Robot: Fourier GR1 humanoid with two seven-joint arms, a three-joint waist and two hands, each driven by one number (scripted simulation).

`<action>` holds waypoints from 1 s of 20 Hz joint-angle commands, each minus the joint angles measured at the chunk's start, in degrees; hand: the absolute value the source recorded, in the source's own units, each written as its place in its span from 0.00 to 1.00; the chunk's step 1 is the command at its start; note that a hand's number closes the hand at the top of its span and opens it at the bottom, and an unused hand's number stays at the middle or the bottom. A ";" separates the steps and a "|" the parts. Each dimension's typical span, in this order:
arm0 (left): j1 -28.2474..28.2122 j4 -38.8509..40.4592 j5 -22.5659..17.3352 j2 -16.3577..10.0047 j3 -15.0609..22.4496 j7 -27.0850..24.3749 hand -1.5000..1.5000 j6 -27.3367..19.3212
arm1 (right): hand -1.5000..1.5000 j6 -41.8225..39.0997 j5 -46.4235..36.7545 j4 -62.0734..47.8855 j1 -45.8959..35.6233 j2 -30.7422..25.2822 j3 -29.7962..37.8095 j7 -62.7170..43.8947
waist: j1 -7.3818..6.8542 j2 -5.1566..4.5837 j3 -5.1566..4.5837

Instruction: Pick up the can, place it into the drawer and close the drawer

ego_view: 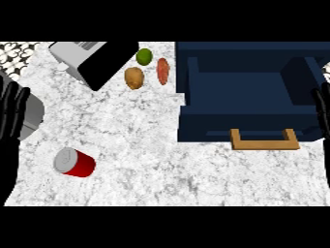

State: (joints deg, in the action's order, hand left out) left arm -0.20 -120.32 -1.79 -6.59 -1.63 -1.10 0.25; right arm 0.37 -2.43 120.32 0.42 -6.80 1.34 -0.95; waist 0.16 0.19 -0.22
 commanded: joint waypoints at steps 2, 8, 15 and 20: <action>-4.83 -5.00 -8.71 -2.66 -2.39 0.33 0.00 7.37 | 0.00 -1.02 1.01 0.12 0.80 0.77 -0.31 0.50 | -0.45 -0.10 0.21; -12.30 0.45 -13.30 -9.04 -2.63 8.79 0.00 14.11 | 0.00 4.99 1.45 -3.52 3.80 4.35 2.30 -8.30 | -0.69 -0.47 0.17; -19.31 -5.44 -23.92 -13.47 -11.58 13.38 0.00 19.97 | 0.00 1.11 6.53 4.39 11.89 1.11 7.16 -11.31 | -0.17 0.00 0.22; -20.04 -8.89 -29.43 -14.39 -17.36 17.52 0.00 21.82 | 0.00 -2.90 11.46 1.17 14.61 0.04 12.66 -5.82 | -0.18 -0.08 0.25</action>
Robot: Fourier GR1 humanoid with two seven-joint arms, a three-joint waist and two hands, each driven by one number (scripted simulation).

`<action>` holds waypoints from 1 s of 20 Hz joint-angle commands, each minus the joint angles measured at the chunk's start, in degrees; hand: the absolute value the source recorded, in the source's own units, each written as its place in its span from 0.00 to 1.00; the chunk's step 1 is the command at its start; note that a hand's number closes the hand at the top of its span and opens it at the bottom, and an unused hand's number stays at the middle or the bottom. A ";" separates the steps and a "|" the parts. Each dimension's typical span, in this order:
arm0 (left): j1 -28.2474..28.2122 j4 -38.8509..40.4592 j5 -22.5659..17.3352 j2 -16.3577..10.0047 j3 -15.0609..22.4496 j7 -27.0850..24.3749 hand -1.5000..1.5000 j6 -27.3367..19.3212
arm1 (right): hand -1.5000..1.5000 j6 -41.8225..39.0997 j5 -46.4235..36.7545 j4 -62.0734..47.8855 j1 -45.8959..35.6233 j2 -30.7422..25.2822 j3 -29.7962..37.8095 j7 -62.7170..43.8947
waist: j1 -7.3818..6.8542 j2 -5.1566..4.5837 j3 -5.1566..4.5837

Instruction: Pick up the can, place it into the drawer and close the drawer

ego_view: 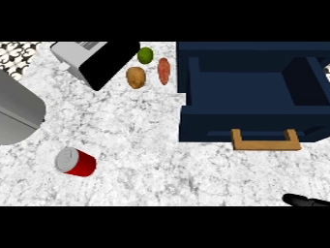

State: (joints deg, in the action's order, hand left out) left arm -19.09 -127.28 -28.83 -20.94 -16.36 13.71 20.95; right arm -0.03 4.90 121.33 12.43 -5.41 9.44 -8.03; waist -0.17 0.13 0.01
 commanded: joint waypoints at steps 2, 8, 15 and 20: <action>-6.10 -3.96 -5.08 0.44 -6.06 0.80 0.00 5.24 | 0.00 -5.10 7.97 0.15 1.77 -3.78 7.30 -0.79 | -0.19 0.05 0.00; -1.53 -2.27 -9.63 1.65 -7.08 7.99 0.00 1.82 | 0.00 -6.66 5.82 0.10 4.61 -1.14 6.72 2.74 | 0.22 -0.08 0.01; -4.23 -0.80 -22.64 0.44 -13.06 13.38 0.00 2.65 | 0.00 -12.23 13.61 1.56 7.95 -4.09 13.69 2.64 | 0.12 0.04 0.00; 2.62 3.63 -22.97 -0.17 -10.28 17.69 0.00 -1.10 | 0.00 -12.41 15.12 1.65 6.70 -3.87 14.82 0.17 | 0.29 -0.10 -0.01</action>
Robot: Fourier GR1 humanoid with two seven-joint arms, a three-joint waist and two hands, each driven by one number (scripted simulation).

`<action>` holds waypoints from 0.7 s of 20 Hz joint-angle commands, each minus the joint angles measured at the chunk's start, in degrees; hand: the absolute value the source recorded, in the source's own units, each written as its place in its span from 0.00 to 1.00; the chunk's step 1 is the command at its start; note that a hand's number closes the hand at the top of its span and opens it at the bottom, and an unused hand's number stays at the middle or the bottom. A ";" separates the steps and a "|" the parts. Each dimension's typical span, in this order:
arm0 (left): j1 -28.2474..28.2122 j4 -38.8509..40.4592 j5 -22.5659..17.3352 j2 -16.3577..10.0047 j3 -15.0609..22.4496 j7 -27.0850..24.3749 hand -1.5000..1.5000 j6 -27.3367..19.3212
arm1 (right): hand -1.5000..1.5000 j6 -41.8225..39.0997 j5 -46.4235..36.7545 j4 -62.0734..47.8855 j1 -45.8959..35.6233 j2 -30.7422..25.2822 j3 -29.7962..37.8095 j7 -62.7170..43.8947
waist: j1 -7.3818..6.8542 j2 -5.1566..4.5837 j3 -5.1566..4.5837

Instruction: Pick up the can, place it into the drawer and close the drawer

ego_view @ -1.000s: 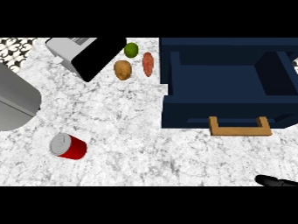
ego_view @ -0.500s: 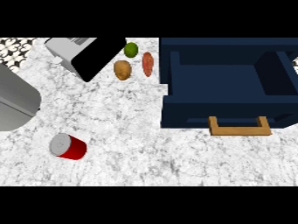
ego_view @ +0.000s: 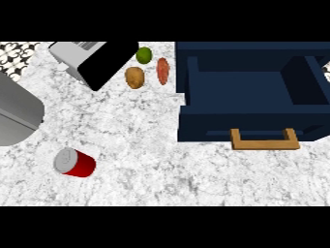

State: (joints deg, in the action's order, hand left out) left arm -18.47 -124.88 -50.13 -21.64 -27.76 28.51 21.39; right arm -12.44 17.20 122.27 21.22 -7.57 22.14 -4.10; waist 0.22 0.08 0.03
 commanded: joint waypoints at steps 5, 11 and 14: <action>7.22 1.16 6.27 4.24 7.69 4.42 0.00 -6.04 | 0.00 -3.41 3.08 1.75 2.34 0.47 3.78 -0.94 | 0.29 -0.10 -0.01; 7.53 8.45 16.38 10.96 12.00 -1.75 0.00 -2.08 | 0.00 -5.00 4.05 -0.45 0.34 -0.13 6.87 -0.52 | 0.07 -0.11 -0.03; 9.27 7.10 16.15 9.77 11.02 1.31 0.00 -4.29 | 0.00 -7.59 5.65 2.76 3.18 1.31 8.04 -2.15 | 0.05 -0.04 -0.03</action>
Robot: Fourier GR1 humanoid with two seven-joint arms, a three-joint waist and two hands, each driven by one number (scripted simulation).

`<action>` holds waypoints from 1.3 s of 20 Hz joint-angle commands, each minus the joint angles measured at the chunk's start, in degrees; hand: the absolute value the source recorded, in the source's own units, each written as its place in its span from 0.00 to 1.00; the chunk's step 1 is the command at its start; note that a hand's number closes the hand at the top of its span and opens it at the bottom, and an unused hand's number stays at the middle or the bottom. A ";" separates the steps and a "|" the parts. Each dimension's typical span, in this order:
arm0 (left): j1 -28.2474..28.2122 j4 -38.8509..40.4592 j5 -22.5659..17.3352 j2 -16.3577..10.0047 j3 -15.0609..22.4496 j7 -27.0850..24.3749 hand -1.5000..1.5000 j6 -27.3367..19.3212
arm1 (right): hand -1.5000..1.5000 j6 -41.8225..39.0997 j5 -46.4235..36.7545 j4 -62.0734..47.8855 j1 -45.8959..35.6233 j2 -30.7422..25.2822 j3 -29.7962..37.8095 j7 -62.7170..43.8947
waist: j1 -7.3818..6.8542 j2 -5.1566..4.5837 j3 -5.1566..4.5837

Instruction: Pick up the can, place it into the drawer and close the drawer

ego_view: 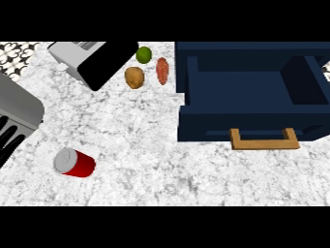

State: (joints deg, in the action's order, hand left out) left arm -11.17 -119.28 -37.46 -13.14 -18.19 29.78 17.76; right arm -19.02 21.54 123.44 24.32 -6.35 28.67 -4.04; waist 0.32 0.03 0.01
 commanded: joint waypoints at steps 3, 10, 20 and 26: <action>2.70 7.39 6.93 2.83 1.30 -4.95 0.00 1.90 | 0.00 -1.81 0.53 -1.25 -0.04 0.98 3.03 -0.54 | -0.03 -0.01 -0.02; -0.56 14.86 18.02 8.07 5.01 -16.32 0.00 5.93 | 0.00 -3.48 3.12 1.14 -0.50 0.32 5.82 -3.11 | -0.09 0.00 -0.03; 2.07 32.03 25.35 6.52 0.80 -31.96 0.00 7.20 | 0.00 -5.87 4.29 -1.27 -2.28 0.87 7.93 -3.83 | -0.11 -0.04 -0.05; 6.19 41.83 25.70 3.55 -1.60 -34.87 0.00 7.37 | 0.00 -10.00 2.18 0.39 0.61 4.48 9.01 -1.31 | 0.03 -0.02 -0.03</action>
State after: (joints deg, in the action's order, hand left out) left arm -6.29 -84.30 -12.48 -8.19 -18.17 -0.91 23.90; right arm -26.88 24.94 123.86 24.06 -3.57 37.07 -7.08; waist 0.30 0.01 -0.03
